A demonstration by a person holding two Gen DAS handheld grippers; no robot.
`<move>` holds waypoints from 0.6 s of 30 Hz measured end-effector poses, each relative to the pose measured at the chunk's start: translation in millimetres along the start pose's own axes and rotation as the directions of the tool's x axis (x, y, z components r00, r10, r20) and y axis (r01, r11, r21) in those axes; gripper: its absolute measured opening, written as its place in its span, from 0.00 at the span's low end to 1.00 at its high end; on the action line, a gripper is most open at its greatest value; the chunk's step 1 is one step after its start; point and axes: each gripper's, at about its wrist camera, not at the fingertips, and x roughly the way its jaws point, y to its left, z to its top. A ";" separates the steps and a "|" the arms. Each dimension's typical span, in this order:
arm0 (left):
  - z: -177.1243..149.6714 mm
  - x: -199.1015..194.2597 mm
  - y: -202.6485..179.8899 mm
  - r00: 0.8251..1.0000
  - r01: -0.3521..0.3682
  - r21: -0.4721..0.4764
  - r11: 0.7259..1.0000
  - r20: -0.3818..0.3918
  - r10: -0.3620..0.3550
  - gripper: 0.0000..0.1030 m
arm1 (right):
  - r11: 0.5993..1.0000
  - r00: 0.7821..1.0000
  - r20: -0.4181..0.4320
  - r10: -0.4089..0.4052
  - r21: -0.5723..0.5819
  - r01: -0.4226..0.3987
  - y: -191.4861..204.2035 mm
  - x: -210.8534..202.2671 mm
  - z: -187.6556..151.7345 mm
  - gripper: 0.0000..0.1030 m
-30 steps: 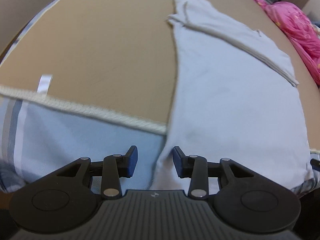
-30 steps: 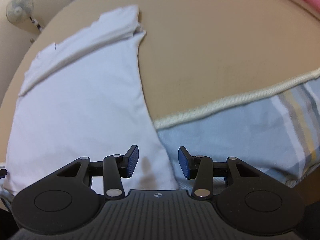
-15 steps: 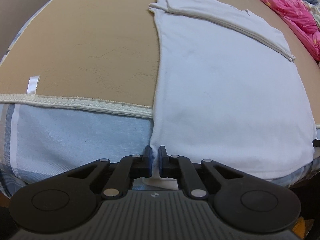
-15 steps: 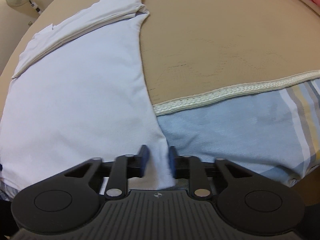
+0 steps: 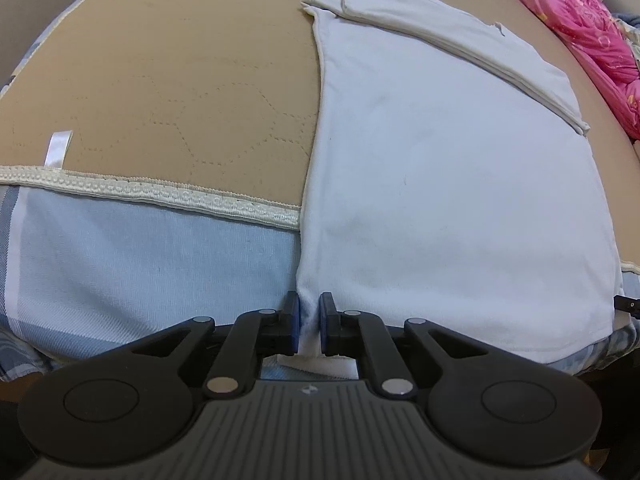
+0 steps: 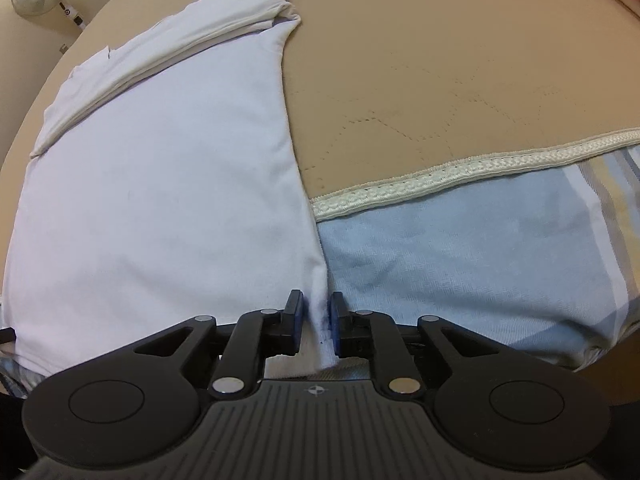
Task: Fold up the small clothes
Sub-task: 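Lift the hem with both grippers and fold it toward the collar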
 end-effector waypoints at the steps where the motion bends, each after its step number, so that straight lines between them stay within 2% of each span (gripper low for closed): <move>1: -0.4 -0.3 -0.9 1.000 -0.003 0.006 1.000 0.002 0.003 0.09 | 1.000 1.000 -0.001 0.000 0.001 0.000 -0.3 -0.3 0.0 0.14; 3: -0.7 -1.2 -3.4 1.000 -0.007 0.026 1.000 0.010 0.007 0.06 | 1.000 1.000 0.011 0.003 -0.011 -0.003 -1.1 -1.0 0.7 0.06; 5: -1.9 -8.3 -4.3 0.999 -0.003 0.041 0.999 0.036 0.001 0.06 | 1.000 0.998 0.052 0.021 -0.016 -0.020 2.8 -8.4 1.8 0.05; 8: 2.0 -30.1 -9.1 0.994 0.043 0.075 0.996 0.094 -0.050 0.05 | 0.994 0.985 0.140 0.103 0.015 -0.106 -0.9 -34.0 9.2 0.05; 10: 6.0 -49.5 -12.5 0.987 0.064 0.109 0.992 0.137 -0.079 0.05 | 0.983 0.963 0.214 0.166 0.037 -0.178 -4.3 -54.8 17.5 0.05; 13: 6.9 -83.1 -12.7 0.971 0.112 0.143 0.983 0.195 -0.139 0.05 | 0.957 0.917 0.313 0.249 0.069 -0.283 -13.3 -88.9 20.5 0.05; 16: 0.9 -119.9 -3.2 0.945 0.156 0.164 0.974 0.262 -0.196 0.04 | 0.930 0.869 0.386 0.309 0.068 -0.360 -25.3 -120.0 12.7 0.04; 18: -6.4 -144.4 5.6 0.926 0.184 0.188 0.965 0.297 -0.234 0.04 | 0.912 0.846 0.408 0.344 0.072 -0.405 -35.1 -134.5 4.2 0.04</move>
